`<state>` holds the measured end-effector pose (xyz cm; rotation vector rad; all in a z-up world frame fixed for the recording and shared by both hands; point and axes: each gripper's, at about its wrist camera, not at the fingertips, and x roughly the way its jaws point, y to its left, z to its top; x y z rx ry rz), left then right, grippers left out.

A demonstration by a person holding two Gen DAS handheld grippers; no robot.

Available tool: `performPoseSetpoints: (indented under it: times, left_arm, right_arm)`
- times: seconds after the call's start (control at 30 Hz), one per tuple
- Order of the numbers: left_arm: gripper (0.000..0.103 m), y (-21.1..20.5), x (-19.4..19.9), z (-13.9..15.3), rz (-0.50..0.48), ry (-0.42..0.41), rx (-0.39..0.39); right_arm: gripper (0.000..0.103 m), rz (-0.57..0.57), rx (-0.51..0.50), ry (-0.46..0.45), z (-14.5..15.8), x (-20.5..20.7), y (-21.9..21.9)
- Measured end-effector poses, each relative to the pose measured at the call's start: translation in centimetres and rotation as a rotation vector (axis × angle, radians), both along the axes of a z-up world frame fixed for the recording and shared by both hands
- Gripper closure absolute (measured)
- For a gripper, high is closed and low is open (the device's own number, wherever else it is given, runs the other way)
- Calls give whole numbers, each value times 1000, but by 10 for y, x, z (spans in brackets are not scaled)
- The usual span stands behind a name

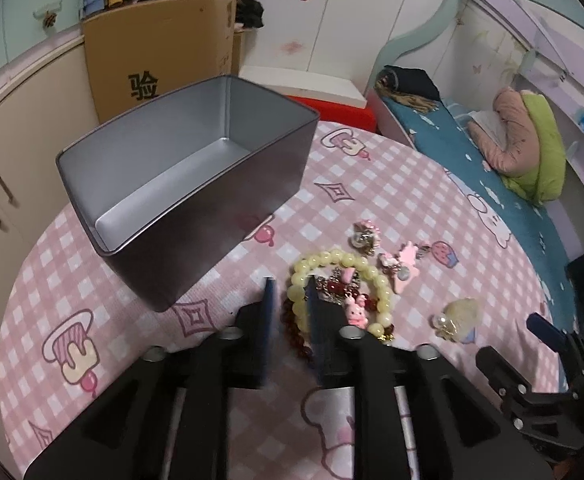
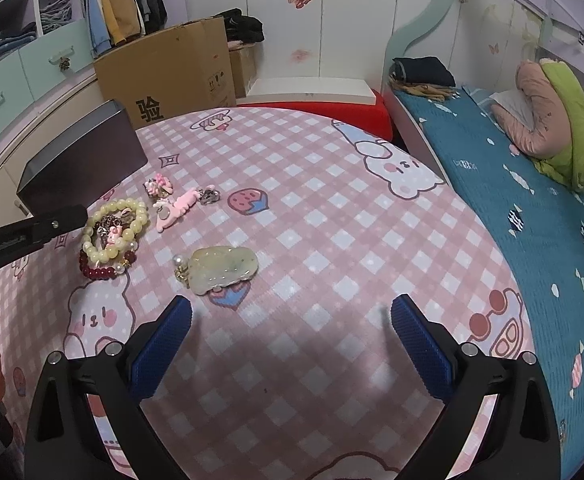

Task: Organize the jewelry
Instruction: 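Reach the left tool to the cream bead bracelet and close on it, then grasp the pale green jade pendant with the right tool while the left lifts the bracelet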

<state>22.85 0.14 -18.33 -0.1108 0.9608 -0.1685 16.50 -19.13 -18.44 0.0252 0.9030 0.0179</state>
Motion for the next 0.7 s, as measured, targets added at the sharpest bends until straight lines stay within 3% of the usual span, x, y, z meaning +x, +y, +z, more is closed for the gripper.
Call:
performPoseSetpoints:
  times: [0.03,0.1,0.23,0.4,0.5,0.6,0.7]
  left_arm:
    - [40,1,0,1,11,-14,0]
    - [40,2,-4,5,33,-60,17]
    - [42,0,-1,3,20,-53,36]
    - [67,-8,6,-9,-13,-4,75]
    - [72,-9,8,-11,-22,-2,73]
    - [88,-12,8,-11,-54,-4,59]
    - [93,-13,5,-8,-54,-24,75]
  right_arm:
    - [6,0,2,1,0,0,0]
    - [6,2,3,0,0,1,0]
    - [6,5,6,3,-1,4,0]
    - [6,5,5,8,-3,7,0]
    - [6,1,4,10,-3,9,0]
    - [6,0,3,11,-4,10,0]
    - [6,5,1,14,-5,11,1]
